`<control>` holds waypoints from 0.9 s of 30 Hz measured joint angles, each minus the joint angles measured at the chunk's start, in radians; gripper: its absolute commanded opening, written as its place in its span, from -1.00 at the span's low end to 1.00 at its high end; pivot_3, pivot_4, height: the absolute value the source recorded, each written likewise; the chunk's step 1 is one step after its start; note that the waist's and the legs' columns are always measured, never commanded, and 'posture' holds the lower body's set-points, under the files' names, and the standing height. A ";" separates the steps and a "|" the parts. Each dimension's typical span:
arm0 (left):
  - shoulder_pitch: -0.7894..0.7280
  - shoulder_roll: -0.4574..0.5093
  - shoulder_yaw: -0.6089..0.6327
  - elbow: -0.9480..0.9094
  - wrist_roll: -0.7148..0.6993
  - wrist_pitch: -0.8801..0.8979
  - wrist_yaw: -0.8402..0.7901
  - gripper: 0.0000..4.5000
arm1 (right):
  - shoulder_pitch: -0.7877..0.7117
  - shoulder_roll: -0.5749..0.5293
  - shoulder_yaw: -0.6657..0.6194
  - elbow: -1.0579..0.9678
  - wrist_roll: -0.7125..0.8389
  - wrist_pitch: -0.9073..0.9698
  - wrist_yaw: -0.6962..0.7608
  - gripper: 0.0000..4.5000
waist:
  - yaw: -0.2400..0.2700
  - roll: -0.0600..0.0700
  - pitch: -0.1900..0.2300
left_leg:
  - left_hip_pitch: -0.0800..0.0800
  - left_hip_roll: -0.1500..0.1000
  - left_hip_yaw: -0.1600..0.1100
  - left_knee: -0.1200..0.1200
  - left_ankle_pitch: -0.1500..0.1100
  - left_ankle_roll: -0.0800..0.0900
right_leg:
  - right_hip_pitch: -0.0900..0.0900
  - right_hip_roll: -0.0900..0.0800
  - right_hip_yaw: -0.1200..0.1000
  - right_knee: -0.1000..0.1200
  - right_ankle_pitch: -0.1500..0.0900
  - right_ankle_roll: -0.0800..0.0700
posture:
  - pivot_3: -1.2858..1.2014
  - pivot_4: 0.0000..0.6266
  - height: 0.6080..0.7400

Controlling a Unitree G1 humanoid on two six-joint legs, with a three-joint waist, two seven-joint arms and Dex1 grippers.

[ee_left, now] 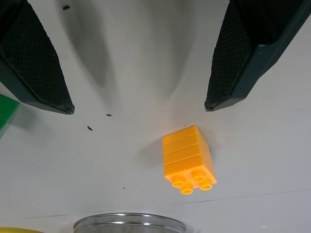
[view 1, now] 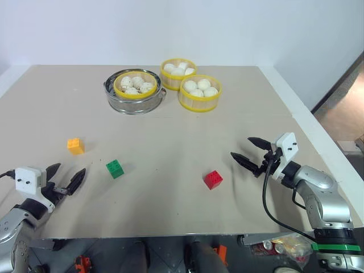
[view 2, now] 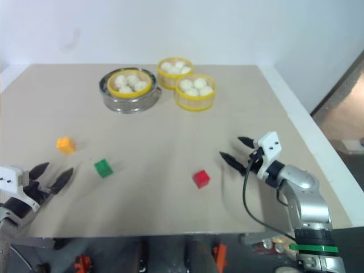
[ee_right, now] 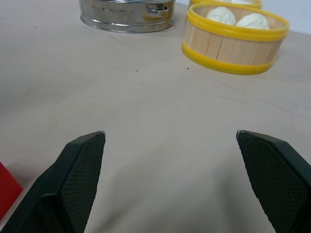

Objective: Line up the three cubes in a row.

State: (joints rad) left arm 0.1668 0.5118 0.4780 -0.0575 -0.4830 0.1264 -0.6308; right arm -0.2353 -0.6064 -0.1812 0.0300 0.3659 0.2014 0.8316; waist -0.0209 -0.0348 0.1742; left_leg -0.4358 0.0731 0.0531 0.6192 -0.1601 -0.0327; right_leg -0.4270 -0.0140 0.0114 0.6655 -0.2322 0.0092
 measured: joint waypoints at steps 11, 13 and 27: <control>-0.007 0.004 0.082 0.058 -0.004 -0.087 0.009 0.98 | -0.009 -0.011 0.024 -0.012 -0.004 0.030 0.013 1.00 | 0.000 0.000 0.000 | 0.000 0.000 0.000 0.000 0.000 0.000 | 0.000 0.000 0.000 0.000 0.000 0.000 | 0.03 -0.52 1.00; -0.008 0.004 0.082 0.060 -0.005 -0.087 0.007 0.98 | -0.009 -0.012 0.024 -0.016 -0.005 0.035 0.012 1.00 | 0.000 0.000 0.000 | 0.000 0.000 0.000 0.000 0.000 0.000 | 0.000 0.000 0.000 0.000 0.000 0.000 | 0.03 -0.52 1.00; -0.051 0.224 -0.031 -0.295 -0.212 0.137 -0.225 0.98 | -0.009 -0.046 0.015 -0.092 0.022 0.102 -0.006 1.00 | 0.001 -0.001 0.000 | 0.000 -0.001 0.001 0.001 0.000 0.000 | 0.000 -0.002 0.001 0.000 0.000 0.001 | 0.03 -0.52 1.00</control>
State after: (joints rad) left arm 0.1159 0.7359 0.4467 -0.3520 -0.6949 0.2631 -0.8560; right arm -0.2440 -0.6529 -0.1665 -0.0617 0.3881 0.3034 0.8260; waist -0.0199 -0.0354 0.1741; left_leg -0.4359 0.0721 0.0546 0.6197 -0.1601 -0.0328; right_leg -0.4267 -0.0159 0.0126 0.6654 -0.2319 0.0097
